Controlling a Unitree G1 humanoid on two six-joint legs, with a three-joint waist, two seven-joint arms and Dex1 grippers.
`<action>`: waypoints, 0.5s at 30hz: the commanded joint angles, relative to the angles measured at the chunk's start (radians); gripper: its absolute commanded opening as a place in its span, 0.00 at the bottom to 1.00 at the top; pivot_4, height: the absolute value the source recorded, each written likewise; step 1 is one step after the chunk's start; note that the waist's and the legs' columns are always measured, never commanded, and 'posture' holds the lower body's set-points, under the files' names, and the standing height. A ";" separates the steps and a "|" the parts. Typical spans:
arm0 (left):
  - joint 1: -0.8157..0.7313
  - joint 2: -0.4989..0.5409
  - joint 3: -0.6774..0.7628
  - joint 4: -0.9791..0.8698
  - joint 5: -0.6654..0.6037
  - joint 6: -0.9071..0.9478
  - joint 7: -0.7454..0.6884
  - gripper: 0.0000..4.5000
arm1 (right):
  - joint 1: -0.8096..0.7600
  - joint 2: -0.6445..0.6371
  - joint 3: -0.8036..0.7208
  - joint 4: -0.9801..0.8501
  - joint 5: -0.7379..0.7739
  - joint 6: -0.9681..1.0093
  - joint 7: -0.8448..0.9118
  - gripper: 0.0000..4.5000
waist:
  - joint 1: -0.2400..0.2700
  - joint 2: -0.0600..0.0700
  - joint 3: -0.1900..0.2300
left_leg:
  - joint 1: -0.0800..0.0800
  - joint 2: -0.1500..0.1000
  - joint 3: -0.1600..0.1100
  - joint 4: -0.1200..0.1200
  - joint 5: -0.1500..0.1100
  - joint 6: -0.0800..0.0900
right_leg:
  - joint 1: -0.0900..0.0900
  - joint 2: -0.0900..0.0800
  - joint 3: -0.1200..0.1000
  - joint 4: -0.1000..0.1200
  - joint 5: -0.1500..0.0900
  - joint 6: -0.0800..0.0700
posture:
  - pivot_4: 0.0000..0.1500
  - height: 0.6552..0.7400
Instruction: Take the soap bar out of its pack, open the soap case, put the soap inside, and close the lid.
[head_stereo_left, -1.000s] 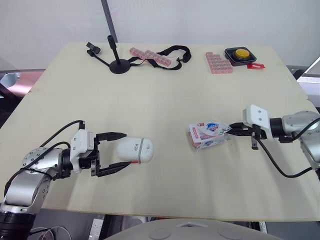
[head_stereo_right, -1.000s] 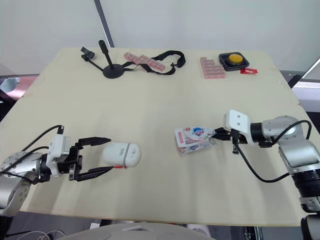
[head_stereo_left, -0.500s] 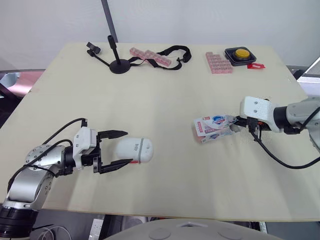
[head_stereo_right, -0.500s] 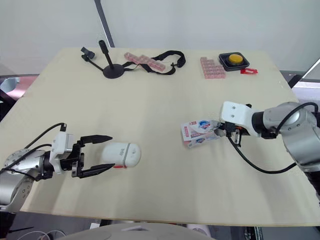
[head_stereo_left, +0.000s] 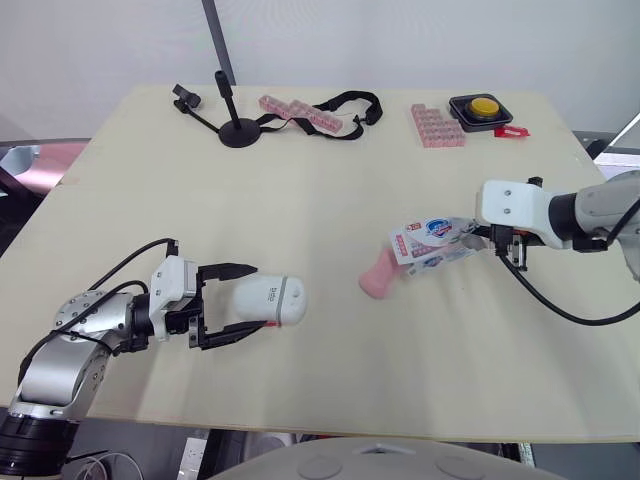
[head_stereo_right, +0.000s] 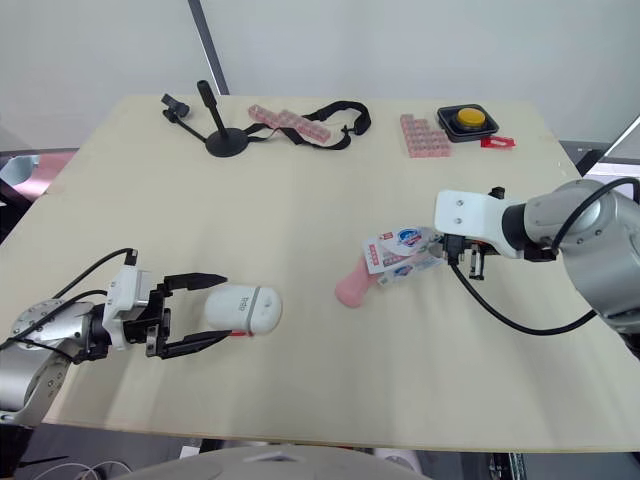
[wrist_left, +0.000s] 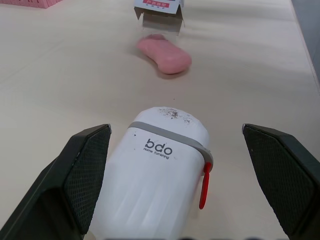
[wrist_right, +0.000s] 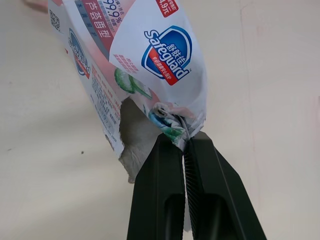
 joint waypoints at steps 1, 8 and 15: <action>-0.003 0.006 0.008 -0.002 -0.001 -0.008 -0.006 1.00 | 0.009 -0.053 -0.046 0.052 -0.024 -0.044 0.010 0.01 | 0.000 0.000 0.000 | 0.000 0.000 0.000 0.000 0.000 0.000 | 0.000 0.000 0.000 0.000 0.000 0.000 | 1.00 1.00; -0.011 0.000 0.002 0.009 0.008 -0.013 -0.010 1.00 | 0.081 0.014 -0.253 0.311 0.067 0.011 -0.094 0.01 | -0.002 0.000 0.000 | 0.000 0.000 0.000 0.000 0.000 0.000 | 0.000 0.000 0.000 -0.001 0.000 0.000 | 1.00 1.00; -0.015 -0.003 0.000 0.009 0.005 -0.010 -0.008 1.00 | 0.184 0.207 -0.497 0.530 0.072 -0.133 -0.389 0.01 | 0.003 0.000 0.000 | -0.001 0.000 0.001 0.003 0.000 0.000 | 0.000 0.000 0.001 0.001 0.000 0.000 | 1.00 1.00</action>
